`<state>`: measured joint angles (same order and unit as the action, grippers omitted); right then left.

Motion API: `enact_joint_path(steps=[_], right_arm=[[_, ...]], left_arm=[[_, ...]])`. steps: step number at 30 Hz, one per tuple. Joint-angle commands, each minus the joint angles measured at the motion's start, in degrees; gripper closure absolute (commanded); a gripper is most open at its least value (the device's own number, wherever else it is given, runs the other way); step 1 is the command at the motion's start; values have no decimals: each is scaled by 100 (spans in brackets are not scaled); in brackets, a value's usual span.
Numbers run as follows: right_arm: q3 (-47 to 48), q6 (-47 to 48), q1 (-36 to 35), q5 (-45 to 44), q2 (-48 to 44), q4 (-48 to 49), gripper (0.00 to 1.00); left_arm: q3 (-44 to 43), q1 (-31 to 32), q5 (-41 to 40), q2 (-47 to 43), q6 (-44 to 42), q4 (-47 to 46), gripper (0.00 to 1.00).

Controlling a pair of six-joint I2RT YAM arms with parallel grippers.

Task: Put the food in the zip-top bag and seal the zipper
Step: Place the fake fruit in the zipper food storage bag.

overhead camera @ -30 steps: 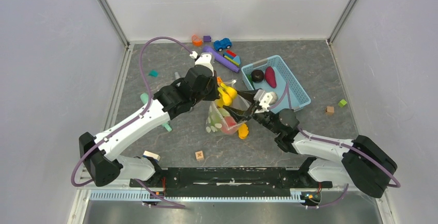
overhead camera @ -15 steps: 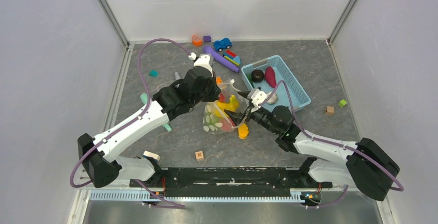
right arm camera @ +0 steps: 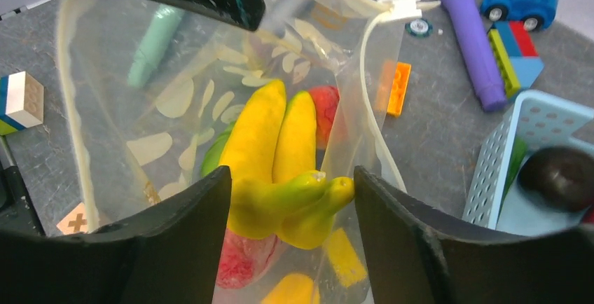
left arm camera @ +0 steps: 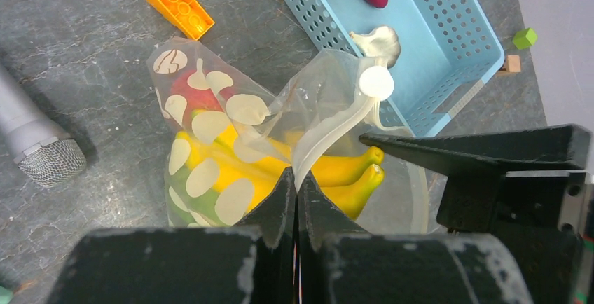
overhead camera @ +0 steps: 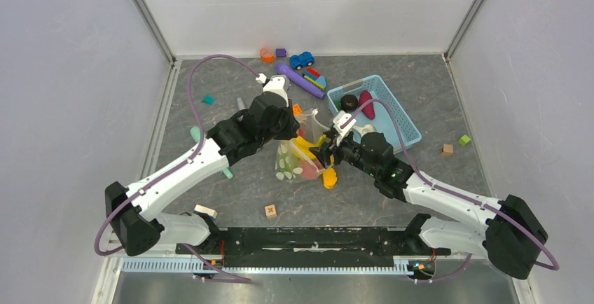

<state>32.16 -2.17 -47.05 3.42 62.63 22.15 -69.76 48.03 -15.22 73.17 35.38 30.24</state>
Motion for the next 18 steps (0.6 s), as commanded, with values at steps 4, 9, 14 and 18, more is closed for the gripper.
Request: enact_joint_path(steps=[4, 9, 14, 18], right_arm=[[356, -240, -24, -167, 35, -606, 57], [189, -392, -32, -276, 56, -57, 95], [141, -416, -124, -679, 68, 578, 100], [106, -423, -363, -1484, 155, 1027, 100]], left_arm=[[113, 13, 124, -311, 5, -383, 98], [198, 14, 211, -382, 17, -422, 98], [219, 13, 293, -353, 63, -439, 98], [282, 13, 354, -364, 156, -512, 98]])
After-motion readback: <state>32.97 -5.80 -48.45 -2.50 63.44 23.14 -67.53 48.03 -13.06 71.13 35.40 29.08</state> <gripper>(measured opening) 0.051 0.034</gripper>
